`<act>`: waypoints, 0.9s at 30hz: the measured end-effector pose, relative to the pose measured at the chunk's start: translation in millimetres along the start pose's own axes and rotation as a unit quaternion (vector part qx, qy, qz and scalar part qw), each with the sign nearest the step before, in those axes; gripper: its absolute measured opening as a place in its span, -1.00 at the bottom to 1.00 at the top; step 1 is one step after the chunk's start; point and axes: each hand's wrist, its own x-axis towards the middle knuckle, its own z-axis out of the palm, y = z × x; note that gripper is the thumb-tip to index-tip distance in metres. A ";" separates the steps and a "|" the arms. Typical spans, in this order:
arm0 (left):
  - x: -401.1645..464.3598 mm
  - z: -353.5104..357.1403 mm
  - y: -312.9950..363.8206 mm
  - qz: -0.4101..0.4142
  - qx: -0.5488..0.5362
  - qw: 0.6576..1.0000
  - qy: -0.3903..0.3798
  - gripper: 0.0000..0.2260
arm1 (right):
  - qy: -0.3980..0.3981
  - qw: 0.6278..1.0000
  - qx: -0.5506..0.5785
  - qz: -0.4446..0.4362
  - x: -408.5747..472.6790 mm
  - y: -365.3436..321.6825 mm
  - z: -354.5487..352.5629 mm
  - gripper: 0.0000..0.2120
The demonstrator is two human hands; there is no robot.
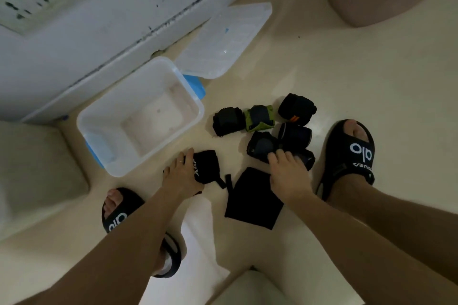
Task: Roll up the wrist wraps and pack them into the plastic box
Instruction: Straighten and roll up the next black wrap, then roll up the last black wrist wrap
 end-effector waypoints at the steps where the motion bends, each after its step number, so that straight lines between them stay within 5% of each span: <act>1: 0.3 0.8 -2.0 -0.003 0.003 1.000 0.000 0.07 | -0.044 0.998 0.025 0.024 -3.1 -5.5 5.2 -0.55; 4: -1.6 3.8 -4.7 -0.009 0.004 1.000 0.012 0.01 | -0.151 0.975 0.083 0.138 -14.0 -12.4 21.9 -0.40; 8: -7.1 11.1 -0.1 -0.025 0.016 0.998 0.049 -0.25 | -0.196 0.969 0.049 0.142 -23.7 -9.1 43.6 -0.33; 16: -16.5 11.6 -3.3 -0.020 -0.068 0.997 0.038 -0.73 | -0.248 0.958 0.098 0.107 -17.2 16.0 58.5 -0.68; 27: -95.5 -52.0 5.9 0.051 -0.183 0.981 0.047 -0.85 | -0.276 0.929 0.243 0.046 -48.8 -18.8 -46.4 -0.98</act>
